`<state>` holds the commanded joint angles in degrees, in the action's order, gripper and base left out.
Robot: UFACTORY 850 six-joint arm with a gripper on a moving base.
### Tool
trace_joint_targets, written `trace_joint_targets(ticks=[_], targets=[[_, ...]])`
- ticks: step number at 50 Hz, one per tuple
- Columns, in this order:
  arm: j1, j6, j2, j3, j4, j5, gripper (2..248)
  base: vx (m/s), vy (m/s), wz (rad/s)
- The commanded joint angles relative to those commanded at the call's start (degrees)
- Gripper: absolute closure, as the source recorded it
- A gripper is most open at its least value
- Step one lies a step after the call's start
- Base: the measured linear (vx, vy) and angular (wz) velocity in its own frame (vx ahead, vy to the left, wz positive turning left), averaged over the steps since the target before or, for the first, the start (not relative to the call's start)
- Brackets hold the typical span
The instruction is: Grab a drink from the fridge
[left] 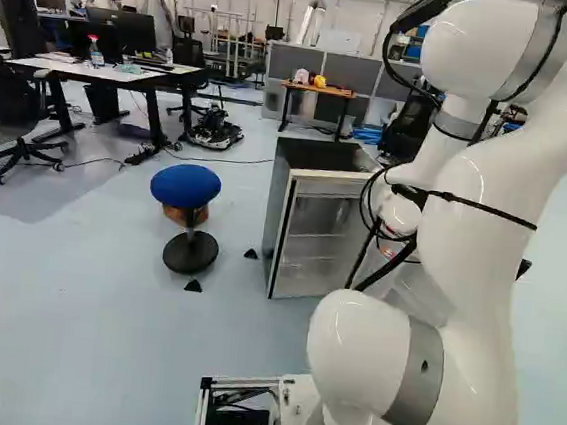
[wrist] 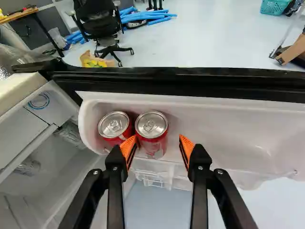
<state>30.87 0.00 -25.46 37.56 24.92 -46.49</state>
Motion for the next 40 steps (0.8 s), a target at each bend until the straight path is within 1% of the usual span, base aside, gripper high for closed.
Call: trace_joint_targets(ticks=[19,40], targets=[[-0.12,0.00,-0.07,0.09,-0.08,-0.78,107,0.000,0.000,0.000],[0.07,0.00,-0.23,0.31,-1.37,-1.25,107,0.000,0.000,0.000]])
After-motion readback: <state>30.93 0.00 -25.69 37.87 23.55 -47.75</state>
